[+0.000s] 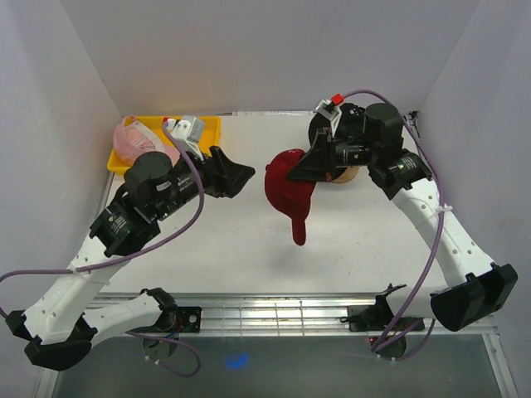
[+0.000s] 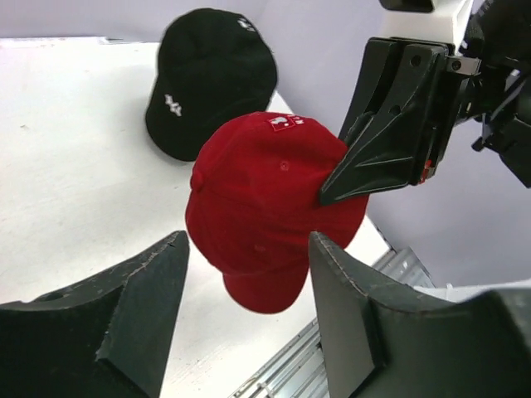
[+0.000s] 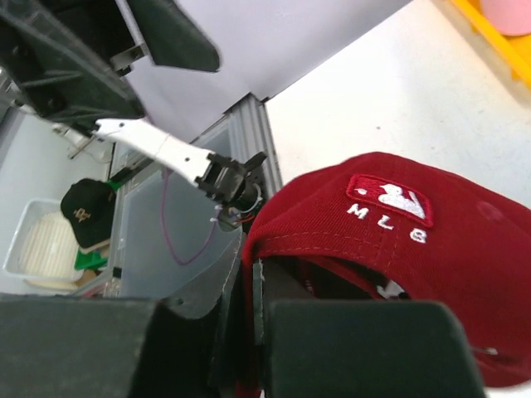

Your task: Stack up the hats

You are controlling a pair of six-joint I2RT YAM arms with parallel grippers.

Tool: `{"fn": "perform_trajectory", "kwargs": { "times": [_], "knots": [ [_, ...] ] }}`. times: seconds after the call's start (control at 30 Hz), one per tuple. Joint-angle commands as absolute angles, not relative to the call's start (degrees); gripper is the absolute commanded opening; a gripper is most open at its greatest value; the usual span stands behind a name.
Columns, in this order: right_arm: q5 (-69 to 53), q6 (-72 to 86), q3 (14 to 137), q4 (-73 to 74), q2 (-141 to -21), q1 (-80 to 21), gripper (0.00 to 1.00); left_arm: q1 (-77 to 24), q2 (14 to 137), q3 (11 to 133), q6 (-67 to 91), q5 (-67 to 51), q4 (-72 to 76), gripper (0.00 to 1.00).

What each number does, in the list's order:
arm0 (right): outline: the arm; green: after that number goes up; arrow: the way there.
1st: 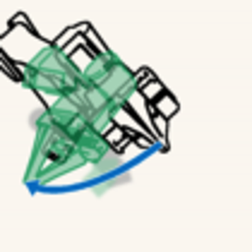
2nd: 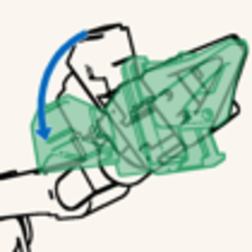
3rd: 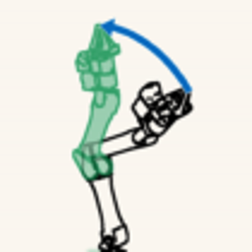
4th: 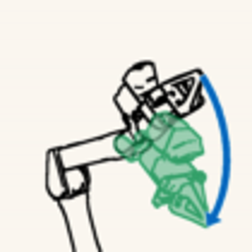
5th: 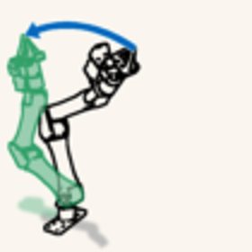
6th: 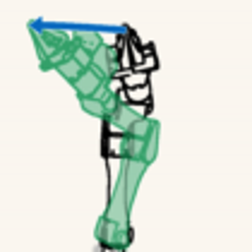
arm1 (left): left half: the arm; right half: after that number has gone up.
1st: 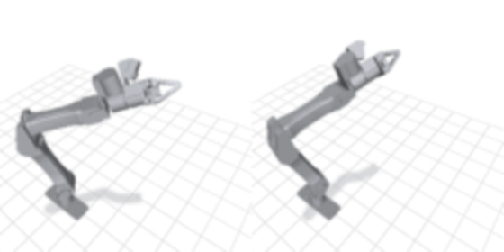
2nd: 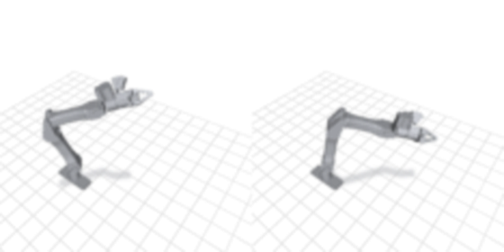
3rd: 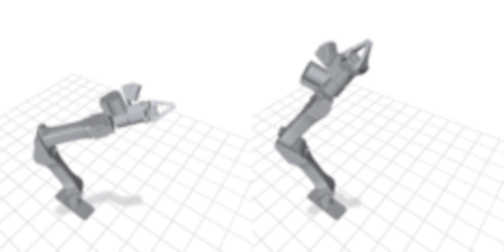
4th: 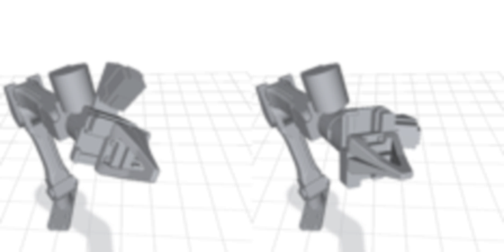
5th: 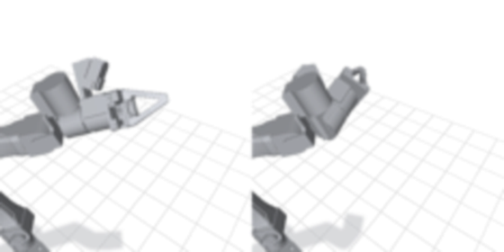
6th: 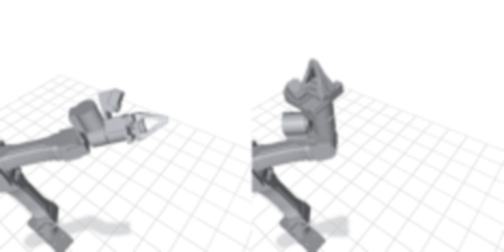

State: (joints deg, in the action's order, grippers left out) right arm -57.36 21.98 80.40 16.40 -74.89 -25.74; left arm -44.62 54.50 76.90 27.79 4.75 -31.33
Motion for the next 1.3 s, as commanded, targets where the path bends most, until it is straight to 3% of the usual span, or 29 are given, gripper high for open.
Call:
{"fn": "perform_trajectory", "kwargs": {
  "times": [0.0, 0.07, 0.23, 0.37, 0.5, 0.77, 1.27],
  "knots": [
    [-63.89, 21.27, 80.42, 14.76, -71.37, -24.53, 0.08, -41.23, 57.21, 78.83, 25.05, -7.71, -27.62, 0.71],
    [-65.3, 21.18, 80.25, 15.99, -70.23, -22.94, 0.08, -36.86, 59.41, 79.1, 25.05, -17.19, -25.85, 0.84],
    [-69.07, 21.97, 78.84, 15.73, -68.2, -20.04, 0.08, -27.09, 60.65, 74.38, 28.72, -31.26, -15.76, 0.83],
    [-72.07, 25.57, 77.79, 11.1, -67.33, -20.04, 0.08, -14.2, 60.55, 68.21, 36.28, -49.59, -2.4, 0.78],
    [-73.83, 33.74, 74.98, 0.92, -66.27, -20.04, 0.08, -8.09, 63.89, 61.62, 49.63, -63.59, 20.84, 0.73],
    [-74.71, 49.2, 72.33, -19.15, -67.76, -20.04, 0.08, -8.52, 65.48, 60.91, 53.79, -67.24, 27.07, 0.73],
    [-73.65, 52.12, 73.39, -21.27, -68.91, -20.13, 0.08, -22.14, 70.93, 61.96, 47.11, -58.28, 25.58, 0.72]
  ]
}}
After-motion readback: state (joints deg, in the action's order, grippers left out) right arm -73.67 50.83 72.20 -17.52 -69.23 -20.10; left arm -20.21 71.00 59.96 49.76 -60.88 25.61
